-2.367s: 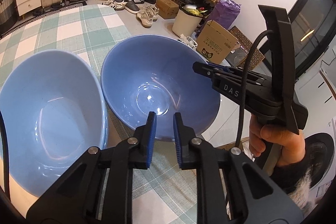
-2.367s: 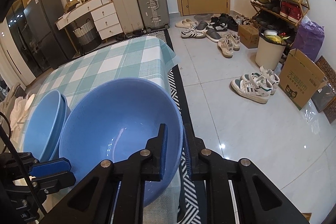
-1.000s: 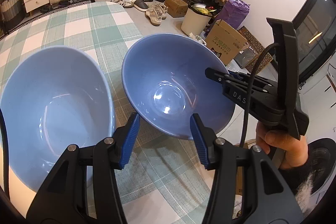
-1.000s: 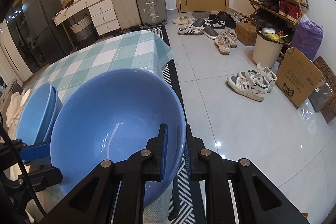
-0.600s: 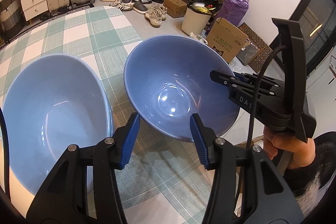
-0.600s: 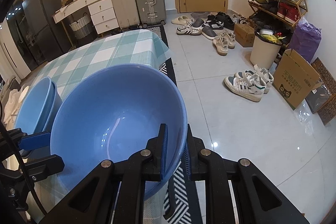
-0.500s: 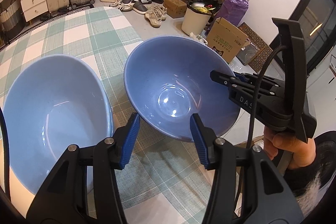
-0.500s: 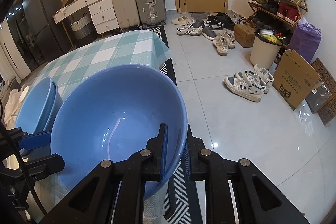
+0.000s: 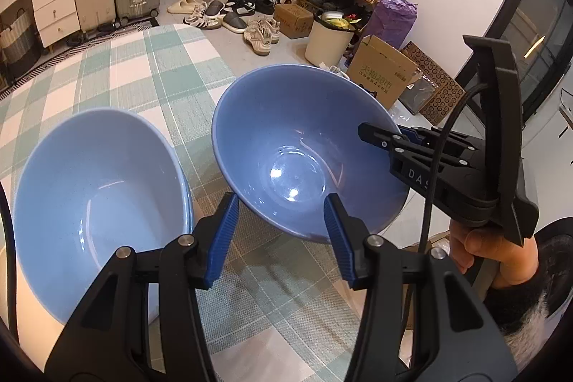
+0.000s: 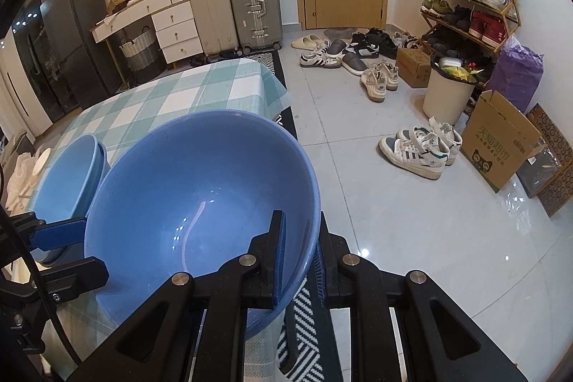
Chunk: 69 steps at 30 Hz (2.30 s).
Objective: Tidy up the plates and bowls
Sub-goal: 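Lift the blue bowl with both tools and carry it over the nested bowls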
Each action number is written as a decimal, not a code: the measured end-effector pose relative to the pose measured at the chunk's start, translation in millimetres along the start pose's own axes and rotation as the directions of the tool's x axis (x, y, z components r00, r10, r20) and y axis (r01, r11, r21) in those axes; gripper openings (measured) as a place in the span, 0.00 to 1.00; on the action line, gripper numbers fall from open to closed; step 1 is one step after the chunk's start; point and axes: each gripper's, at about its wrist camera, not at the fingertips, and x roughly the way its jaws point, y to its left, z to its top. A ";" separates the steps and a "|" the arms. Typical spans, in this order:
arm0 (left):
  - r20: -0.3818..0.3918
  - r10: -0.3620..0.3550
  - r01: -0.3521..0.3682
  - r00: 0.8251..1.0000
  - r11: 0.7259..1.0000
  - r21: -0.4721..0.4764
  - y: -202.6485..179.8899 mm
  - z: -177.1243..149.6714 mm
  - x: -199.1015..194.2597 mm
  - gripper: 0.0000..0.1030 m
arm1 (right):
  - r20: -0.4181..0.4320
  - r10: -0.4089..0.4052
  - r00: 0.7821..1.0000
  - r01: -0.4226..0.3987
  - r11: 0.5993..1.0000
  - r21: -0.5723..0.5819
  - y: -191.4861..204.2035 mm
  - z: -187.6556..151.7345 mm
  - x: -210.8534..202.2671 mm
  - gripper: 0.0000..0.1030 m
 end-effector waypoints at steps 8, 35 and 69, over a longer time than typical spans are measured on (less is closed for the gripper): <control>0.039 -0.005 0.004 0.999 1.000 0.018 -3.4 2.9 -22.6 0.45 | 0.039 -0.011 0.999 0.012 1.000 -0.013 5.9 3.2 -24.4 0.15; 0.196 0.028 -0.035 0.980 0.999 0.030 6.3 0.4 -155.6 0.45 | 0.163 -0.002 0.987 0.016 0.996 -0.087 74.8 34.7 -113.7 0.17; 0.170 0.141 -0.127 0.975 0.988 -0.093 106.9 -48.5 -207.6 0.45 | 0.093 0.107 0.990 -0.087 0.977 -0.196 191.4 39.0 -67.7 0.20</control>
